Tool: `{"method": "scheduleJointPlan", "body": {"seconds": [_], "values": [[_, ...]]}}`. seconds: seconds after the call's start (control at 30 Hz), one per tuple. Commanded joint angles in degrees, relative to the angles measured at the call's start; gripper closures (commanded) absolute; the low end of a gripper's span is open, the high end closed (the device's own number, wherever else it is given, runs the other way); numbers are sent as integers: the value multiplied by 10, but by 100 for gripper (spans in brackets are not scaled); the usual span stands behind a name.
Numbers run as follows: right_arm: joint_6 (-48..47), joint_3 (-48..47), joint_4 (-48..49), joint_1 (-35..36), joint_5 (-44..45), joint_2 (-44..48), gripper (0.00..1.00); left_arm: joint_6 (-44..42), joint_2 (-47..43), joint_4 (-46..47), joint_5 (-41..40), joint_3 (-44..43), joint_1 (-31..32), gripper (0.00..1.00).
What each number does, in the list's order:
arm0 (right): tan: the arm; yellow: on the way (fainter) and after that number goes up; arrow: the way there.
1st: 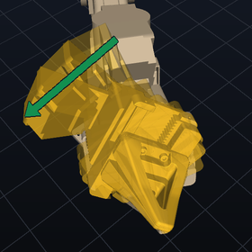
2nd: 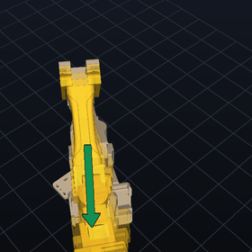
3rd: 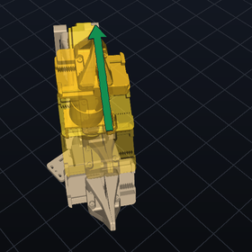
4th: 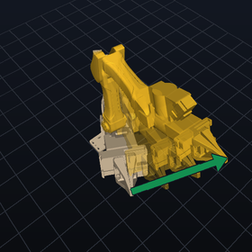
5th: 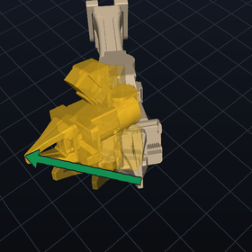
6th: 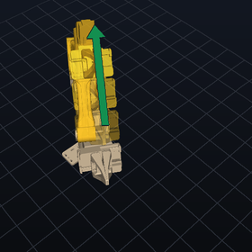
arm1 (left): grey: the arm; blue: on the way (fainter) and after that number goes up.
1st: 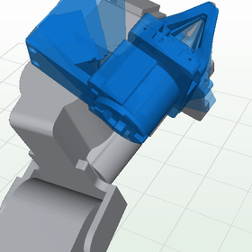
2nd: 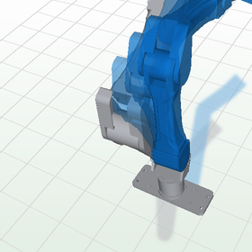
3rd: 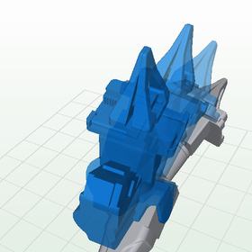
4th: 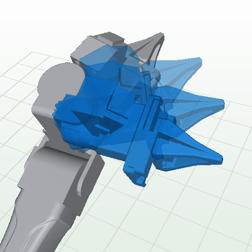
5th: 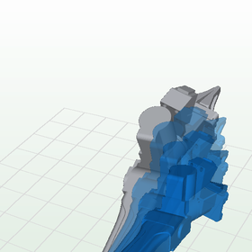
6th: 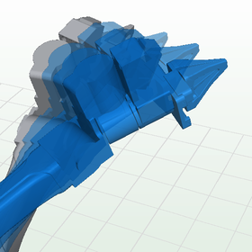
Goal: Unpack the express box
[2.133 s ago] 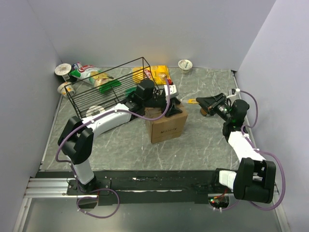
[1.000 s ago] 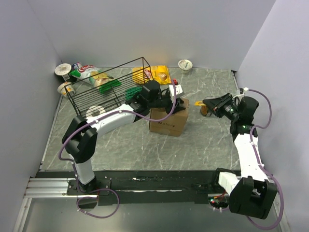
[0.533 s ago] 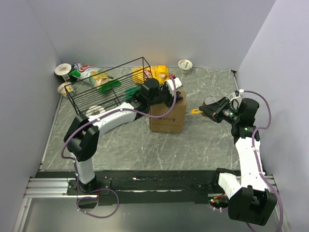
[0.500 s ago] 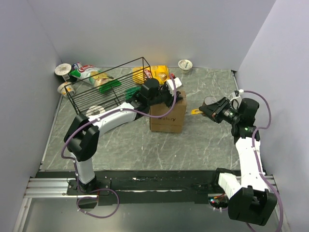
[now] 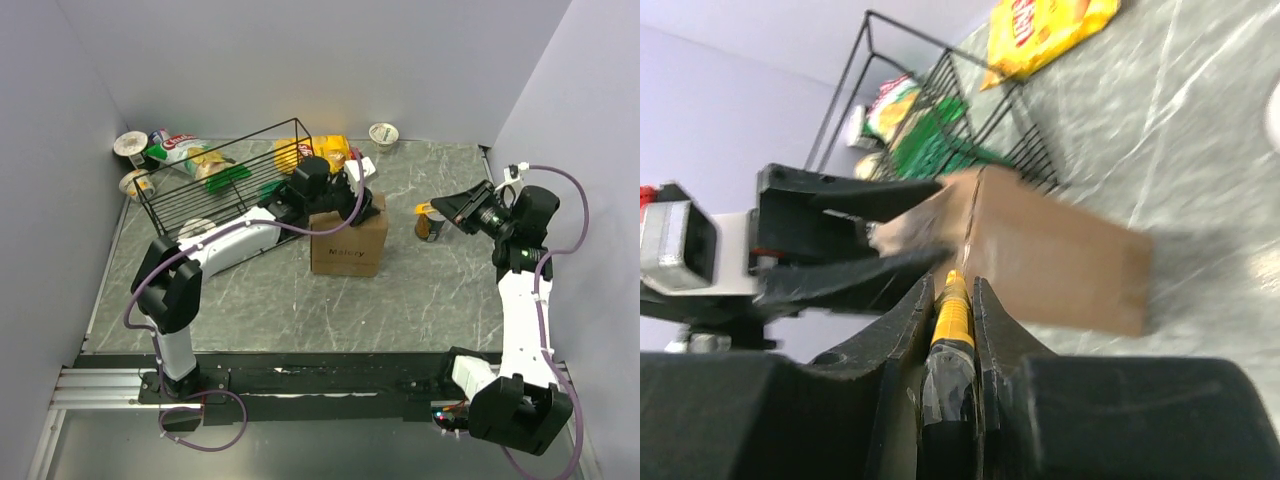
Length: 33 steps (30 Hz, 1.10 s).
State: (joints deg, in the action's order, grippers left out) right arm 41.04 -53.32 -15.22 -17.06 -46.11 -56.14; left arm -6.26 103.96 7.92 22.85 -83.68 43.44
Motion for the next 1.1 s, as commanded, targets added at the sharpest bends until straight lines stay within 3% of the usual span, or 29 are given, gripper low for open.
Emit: {"method": "scheduleJointPlan", "body": {"seconds": [0.0, 0.1, 0.23, 0.3, 0.37, 0.43, 0.53, 0.77, 0.93, 1.07], "values": [[-100, -32, 5, -3, 49, -8, 100, 6, -36, -93, 33, -42, -10, 36], [-124, -26, 0, -1, 66, -19, 100, 11, -64, -107, -11, -66, -23, 33], [-182, -36, -31, 13, 80, -25, 100, 5, -101, -105, -47, -29, -70, 29], [-239, -35, -56, 40, 81, -20, 100, 19, -95, -112, -14, -32, -119, 31], [-278, -21, -88, 78, 75, -9, 100, 31, -69, -126, 84, -57, -156, 35], [-335, -6, -103, 111, 77, 4, 100, 29, -52, -133, 194, -82, -168, 37], [-365, 24, -100, 168, 84, 12, 100, 37, -15, -142, 260, -103, -167, 37], [-378, 6, -89, 215, 101, -27, 100, 37, -4, -167, 329, -83, -166, 36], [-385, -32, -96, 215, 113, -63, 100, 28, -60, -188, 326, 2, -166, 36], [-404, -41, -160, 236, 84, -56, 100, 41, -89, -176, 313, 59, -166, 37]]}}
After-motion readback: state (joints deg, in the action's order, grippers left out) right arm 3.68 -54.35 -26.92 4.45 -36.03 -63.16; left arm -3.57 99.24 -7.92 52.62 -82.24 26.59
